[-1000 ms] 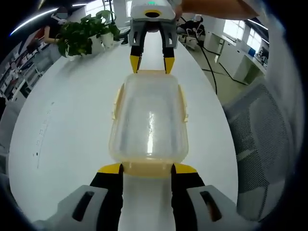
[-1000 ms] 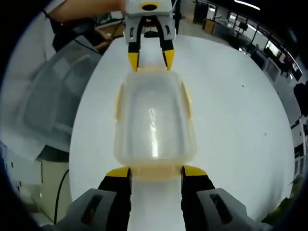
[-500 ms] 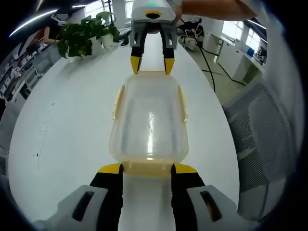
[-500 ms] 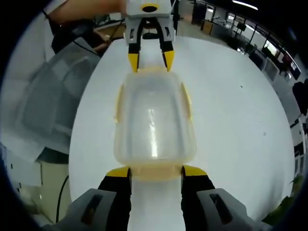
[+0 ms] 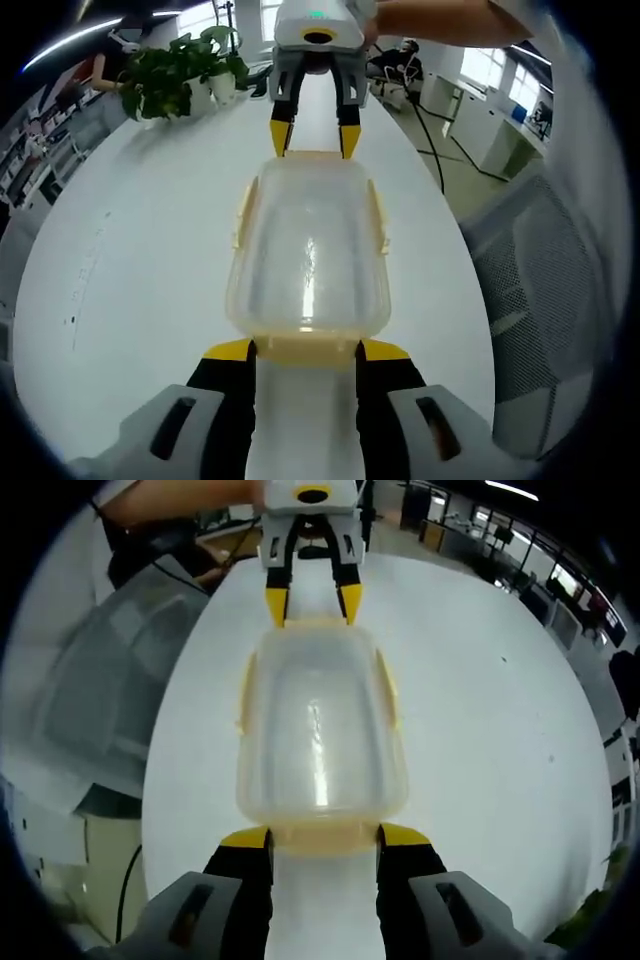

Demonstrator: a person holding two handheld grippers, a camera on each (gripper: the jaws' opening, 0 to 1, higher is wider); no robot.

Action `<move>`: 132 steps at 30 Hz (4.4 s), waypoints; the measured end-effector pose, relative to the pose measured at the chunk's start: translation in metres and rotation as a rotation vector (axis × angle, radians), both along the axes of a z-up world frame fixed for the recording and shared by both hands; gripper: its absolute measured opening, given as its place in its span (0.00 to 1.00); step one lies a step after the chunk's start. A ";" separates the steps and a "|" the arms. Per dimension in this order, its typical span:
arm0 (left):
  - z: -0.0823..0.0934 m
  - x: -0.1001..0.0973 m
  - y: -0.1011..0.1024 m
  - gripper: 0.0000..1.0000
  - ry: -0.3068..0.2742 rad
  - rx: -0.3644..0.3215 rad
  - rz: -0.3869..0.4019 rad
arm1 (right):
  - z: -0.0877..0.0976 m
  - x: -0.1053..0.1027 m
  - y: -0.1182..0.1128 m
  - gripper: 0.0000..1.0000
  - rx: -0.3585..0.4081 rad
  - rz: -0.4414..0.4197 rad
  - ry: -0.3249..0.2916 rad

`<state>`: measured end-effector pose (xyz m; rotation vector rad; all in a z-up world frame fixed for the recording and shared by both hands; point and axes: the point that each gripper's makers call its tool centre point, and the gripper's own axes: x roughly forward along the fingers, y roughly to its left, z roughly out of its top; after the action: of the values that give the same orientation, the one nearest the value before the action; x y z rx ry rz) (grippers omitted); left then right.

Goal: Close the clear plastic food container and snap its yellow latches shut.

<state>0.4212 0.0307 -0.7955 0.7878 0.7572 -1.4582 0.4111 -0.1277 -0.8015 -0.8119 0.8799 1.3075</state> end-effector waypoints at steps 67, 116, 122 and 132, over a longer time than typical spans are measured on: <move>0.022 0.002 -0.008 0.32 0.420 -0.209 0.998 | 0.024 0.004 0.017 0.48 0.241 -1.061 0.295; 0.002 -0.002 -0.025 0.33 0.443 -0.154 1.003 | 0.009 0.005 0.019 0.39 0.232 -1.056 0.323; 0.001 -0.001 -0.023 0.35 0.436 -0.175 0.992 | 0.006 0.005 0.019 0.40 0.223 -1.052 0.306; -0.001 -0.007 -0.024 0.44 0.397 -0.221 0.905 | 0.010 0.002 0.021 0.42 0.191 -0.961 0.215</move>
<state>0.4145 0.0070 -0.7969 -0.0616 1.0465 -0.8351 0.4135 -0.1072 -0.7916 -0.0370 1.0976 0.6017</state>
